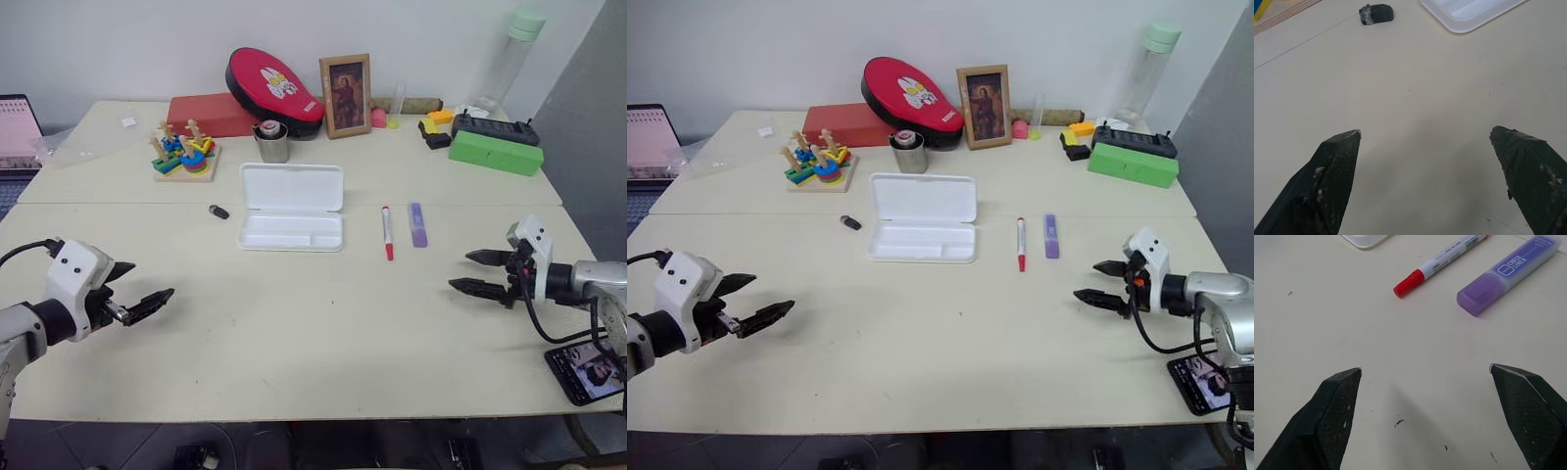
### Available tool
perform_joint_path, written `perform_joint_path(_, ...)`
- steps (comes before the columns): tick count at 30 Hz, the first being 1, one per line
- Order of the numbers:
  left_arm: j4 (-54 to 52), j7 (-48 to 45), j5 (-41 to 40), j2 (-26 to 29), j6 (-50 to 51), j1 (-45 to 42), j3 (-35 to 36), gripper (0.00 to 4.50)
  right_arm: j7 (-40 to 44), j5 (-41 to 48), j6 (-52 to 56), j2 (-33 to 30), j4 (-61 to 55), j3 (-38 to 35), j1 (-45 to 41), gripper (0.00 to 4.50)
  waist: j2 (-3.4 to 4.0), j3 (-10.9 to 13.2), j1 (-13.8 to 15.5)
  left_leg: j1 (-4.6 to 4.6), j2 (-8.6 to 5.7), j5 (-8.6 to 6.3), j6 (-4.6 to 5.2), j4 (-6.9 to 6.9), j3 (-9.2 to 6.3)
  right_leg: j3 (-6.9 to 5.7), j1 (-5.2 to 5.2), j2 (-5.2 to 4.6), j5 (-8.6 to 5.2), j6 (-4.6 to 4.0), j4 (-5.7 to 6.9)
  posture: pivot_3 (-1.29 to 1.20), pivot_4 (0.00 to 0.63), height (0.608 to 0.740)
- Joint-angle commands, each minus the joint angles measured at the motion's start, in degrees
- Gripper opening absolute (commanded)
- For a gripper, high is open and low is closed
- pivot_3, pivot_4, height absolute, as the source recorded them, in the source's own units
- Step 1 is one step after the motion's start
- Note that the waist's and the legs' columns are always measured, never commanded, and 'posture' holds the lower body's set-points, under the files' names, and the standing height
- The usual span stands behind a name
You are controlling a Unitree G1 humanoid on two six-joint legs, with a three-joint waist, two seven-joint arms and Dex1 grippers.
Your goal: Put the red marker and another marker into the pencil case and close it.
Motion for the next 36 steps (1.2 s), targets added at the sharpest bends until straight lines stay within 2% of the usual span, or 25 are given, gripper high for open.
perform_joint_path(1,-1.0,-1.6,0.0,1.3,0.3,-0.2,0.6,4.50,0.6,0.3,-0.2,-0.8,-1.2,-0.8,-0.9,4.40,0.00,0.0,0.0,0.00,0.00,0.00,0.00,0.00,0.00,0.00,0.00,0.00,0.00,0.00,0.00,0.00,0.150,0.740)
perform_joint_path(20,1.5,-1.6,3.7,-1.0,-0.4,-3.6,-5.6,4.50,-0.1,-0.2,0.0,1.5,-1.8,0.4,-0.4,4.40,0.00,0.0,0.0,-0.01,0.00,0.00,0.00,0.02,0.00,0.00,0.01,0.00,0.13,0.22,0.02,0.00,0.150,0.740)
perform_joint_path(31,1.9,-2.4,3.3,-1.5,-0.4,-3.5,-5.1,4.50,0.0,0.0,0.2,0.9,-3.2,0.2,0.3,4.40,0.00,0.0,0.0,-0.01,0.00,0.00,0.00,0.02,-0.01,0.00,0.02,0.00,0.14,0.24,0.02,0.00,0.150,0.740)
perform_joint_path(36,-0.9,-3.5,0.3,-2.1,1.4,-3.6,-4.0,4.50,0.4,1.5,1.2,3.2,-6.9,2.3,-3.3,4.40,0.00,0.0,0.0,-0.01,0.00,0.00,0.00,0.03,-0.01,0.00,0.02,0.00,0.14,0.25,0.03,0.00,0.150,0.740)
